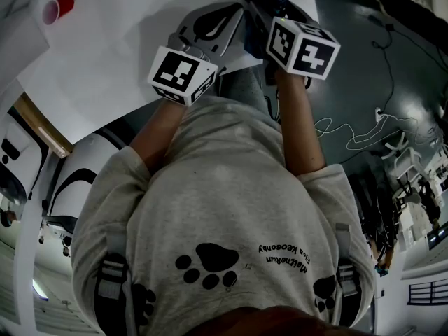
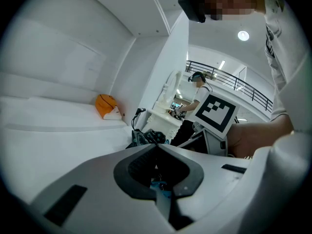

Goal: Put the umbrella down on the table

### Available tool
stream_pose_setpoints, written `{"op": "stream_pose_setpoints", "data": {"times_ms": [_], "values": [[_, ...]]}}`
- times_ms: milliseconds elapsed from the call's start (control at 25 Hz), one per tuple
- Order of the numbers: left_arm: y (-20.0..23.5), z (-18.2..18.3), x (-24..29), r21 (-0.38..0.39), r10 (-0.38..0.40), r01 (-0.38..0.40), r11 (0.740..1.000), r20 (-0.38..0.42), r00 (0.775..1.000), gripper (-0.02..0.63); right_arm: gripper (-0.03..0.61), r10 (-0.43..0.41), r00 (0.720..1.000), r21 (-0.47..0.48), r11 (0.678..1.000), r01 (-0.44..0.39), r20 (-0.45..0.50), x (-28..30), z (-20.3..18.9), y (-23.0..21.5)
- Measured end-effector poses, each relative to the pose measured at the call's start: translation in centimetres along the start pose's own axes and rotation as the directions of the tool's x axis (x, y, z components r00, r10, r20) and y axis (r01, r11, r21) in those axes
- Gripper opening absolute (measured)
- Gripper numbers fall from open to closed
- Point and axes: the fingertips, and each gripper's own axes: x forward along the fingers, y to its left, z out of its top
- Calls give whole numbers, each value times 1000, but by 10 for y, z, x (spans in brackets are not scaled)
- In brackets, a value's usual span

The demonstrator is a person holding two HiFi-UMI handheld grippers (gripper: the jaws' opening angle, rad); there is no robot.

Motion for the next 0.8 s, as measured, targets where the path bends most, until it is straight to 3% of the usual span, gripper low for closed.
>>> {"op": "stream_pose_setpoints", "data": {"times_ms": [240, 600, 800], "values": [[-5, 6, -10, 8, -5, 5, 1000, 14, 1000, 17, 299, -36, 998, -67, 997, 40, 54, -21, 7, 8], [-17, 28, -28, 38, -9, 7, 999, 54, 999, 17, 299, -13, 986, -105, 994, 31, 168, -58, 20, 27], [-19, 49, -48, 54, -3, -1, 999, 85, 996, 17, 297, -7, 967, -181, 982, 55, 253, -82, 33, 51]]}}
